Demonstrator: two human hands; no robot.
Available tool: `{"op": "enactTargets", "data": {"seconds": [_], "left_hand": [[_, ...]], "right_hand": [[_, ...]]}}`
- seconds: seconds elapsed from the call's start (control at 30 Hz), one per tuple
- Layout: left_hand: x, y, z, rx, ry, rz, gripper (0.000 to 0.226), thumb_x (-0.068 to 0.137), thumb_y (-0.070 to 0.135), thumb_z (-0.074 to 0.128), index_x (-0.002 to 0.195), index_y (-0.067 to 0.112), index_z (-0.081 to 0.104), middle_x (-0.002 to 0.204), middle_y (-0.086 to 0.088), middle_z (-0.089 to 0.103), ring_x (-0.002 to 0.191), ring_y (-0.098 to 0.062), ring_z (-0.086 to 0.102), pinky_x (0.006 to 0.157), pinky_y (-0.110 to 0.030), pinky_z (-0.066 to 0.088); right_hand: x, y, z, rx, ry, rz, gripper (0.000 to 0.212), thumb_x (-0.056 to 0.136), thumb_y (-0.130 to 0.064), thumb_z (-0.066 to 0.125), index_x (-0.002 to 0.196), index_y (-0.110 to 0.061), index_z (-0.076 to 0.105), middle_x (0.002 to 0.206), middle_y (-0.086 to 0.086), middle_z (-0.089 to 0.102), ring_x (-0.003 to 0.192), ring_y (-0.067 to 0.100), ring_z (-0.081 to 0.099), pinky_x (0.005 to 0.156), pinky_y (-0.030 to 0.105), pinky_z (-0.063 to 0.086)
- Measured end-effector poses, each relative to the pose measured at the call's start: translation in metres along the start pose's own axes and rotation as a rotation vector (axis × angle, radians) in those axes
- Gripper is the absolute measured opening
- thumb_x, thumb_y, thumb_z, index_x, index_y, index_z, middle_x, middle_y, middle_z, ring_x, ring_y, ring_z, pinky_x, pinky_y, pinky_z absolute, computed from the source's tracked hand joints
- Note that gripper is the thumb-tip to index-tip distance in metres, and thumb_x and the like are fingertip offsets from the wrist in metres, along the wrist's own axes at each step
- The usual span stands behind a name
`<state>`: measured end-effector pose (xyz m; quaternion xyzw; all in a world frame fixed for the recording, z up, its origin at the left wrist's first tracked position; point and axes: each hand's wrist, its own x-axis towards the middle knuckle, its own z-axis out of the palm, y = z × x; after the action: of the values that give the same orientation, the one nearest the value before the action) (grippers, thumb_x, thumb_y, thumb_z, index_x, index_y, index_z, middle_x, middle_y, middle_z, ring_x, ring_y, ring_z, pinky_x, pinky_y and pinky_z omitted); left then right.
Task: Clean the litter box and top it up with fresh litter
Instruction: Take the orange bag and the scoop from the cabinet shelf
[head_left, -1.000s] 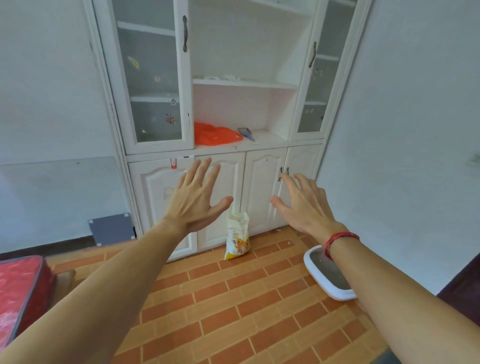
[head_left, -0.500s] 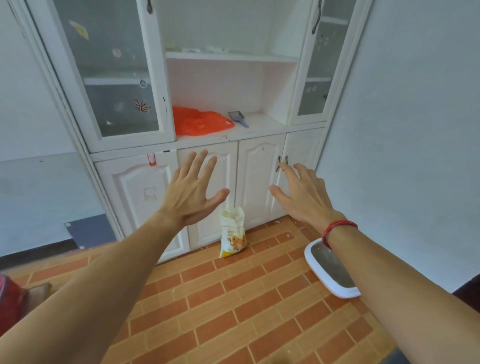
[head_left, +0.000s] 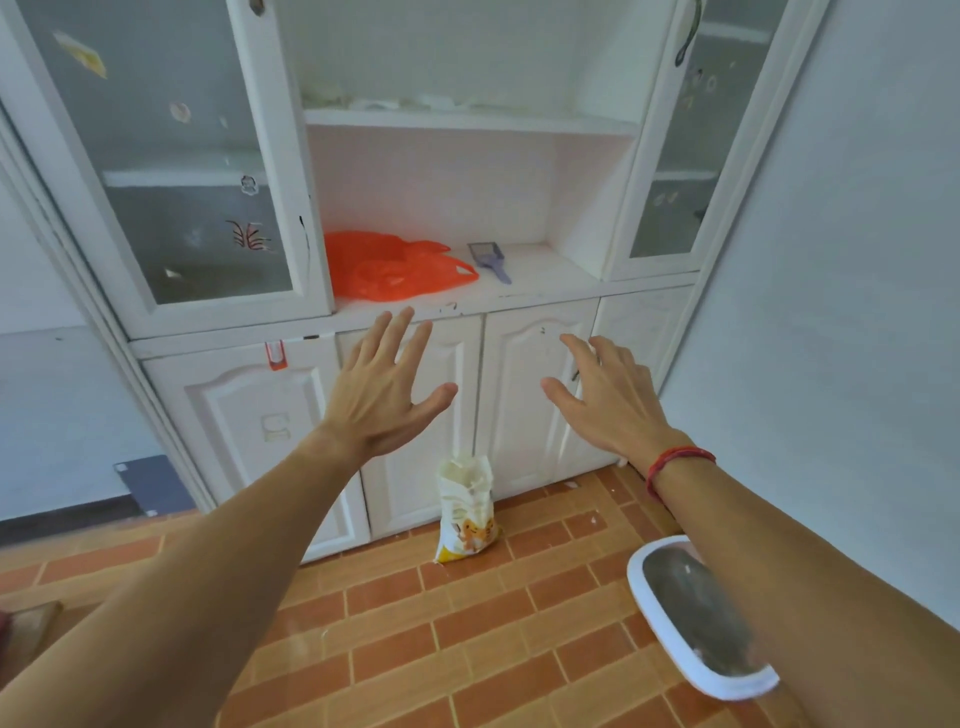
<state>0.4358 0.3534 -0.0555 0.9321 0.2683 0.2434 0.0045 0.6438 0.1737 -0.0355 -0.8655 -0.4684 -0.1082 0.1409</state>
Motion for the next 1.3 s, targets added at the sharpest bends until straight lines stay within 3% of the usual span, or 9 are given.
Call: {"op": "enactTargets", "data": {"seconds": [0.3, 0.57, 1.3], "left_hand": [[0.071, -0.019, 0.046, 0.015, -0.01, -0.022, 0.086, 0.089, 0.07, 0.028, 0.155, 0.015, 0.031, 0.164, -0.013, 0.024, 0.152, -0.035, 0.017, 0.119, -0.051, 0.021], [0.165, -0.077, 0.094, 0.016, 0.013, -0.031, 0.086, 0.09, 0.069, 0.031, 0.154, 0.013, 0.035, 0.163, -0.013, 0.026, 0.152, -0.035, 0.019, 0.118, -0.052, 0.025], [0.39, -0.173, 0.223, 0.051, -0.105, -0.158, 0.094, 0.085, 0.076, 0.021, 0.158, 0.016, 0.024, 0.167, -0.009, 0.015, 0.154, -0.032, 0.01, 0.12, -0.051, 0.021]], "right_hand": [[0.081, 0.025, 0.044, 0.028, -0.058, -0.013, 0.063, 0.095, -0.056, 0.038, 0.15, -0.026, 0.027, 0.15, 0.012, 0.034, 0.135, 0.031, 0.033, 0.107, 0.047, 0.031], [0.189, 0.032, 0.084, 0.032, -0.046, 0.001, 0.062, 0.096, -0.054, 0.039, 0.15, -0.026, 0.026, 0.151, 0.011, 0.033, 0.136, 0.029, 0.032, 0.107, 0.045, 0.03], [0.464, 0.086, 0.195, 0.041, -0.072, -0.038, 0.06, 0.096, -0.051, 0.042, 0.148, -0.023, 0.03, 0.145, 0.011, 0.04, 0.127, 0.031, 0.04, 0.1, 0.045, 0.037]]}}
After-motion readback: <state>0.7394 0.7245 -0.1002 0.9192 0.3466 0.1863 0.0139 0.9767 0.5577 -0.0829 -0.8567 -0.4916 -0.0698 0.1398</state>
